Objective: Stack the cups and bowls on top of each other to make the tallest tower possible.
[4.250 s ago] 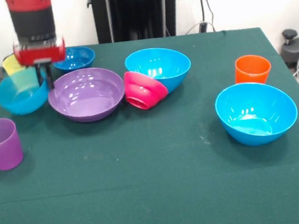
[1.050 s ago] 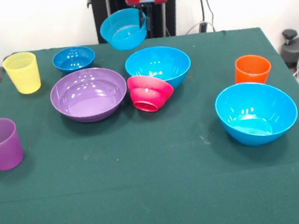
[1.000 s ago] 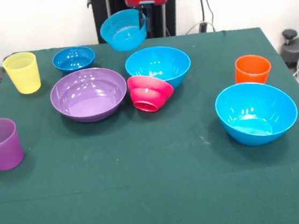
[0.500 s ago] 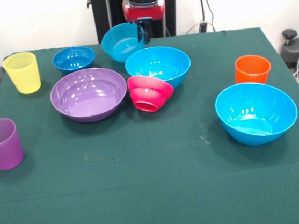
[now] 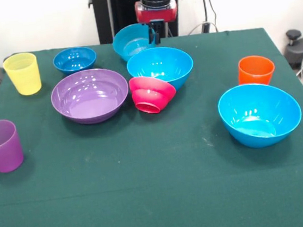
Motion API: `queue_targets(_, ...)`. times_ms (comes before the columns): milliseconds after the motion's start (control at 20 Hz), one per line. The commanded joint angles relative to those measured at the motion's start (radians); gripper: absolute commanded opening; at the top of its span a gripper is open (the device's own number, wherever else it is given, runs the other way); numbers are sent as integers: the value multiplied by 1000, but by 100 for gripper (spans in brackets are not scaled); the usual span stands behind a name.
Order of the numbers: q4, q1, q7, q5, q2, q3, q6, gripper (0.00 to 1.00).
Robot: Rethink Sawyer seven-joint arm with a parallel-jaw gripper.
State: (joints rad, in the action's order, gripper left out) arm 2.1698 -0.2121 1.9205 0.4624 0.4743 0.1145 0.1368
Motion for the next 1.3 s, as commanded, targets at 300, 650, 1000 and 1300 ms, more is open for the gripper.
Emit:
queue_targets(300, 66, -148, 60, -9, 292, -138, -184, 0)
queue_targets(650, 169, -257, 1, -92, 527, -281, -379, 0)
queue_targets(1000, 160, -212, 12, -166, 619, -310, -498, 0)
queue_targets(1300, 93, -160, 10, -208, 644, -314, -600, 0)
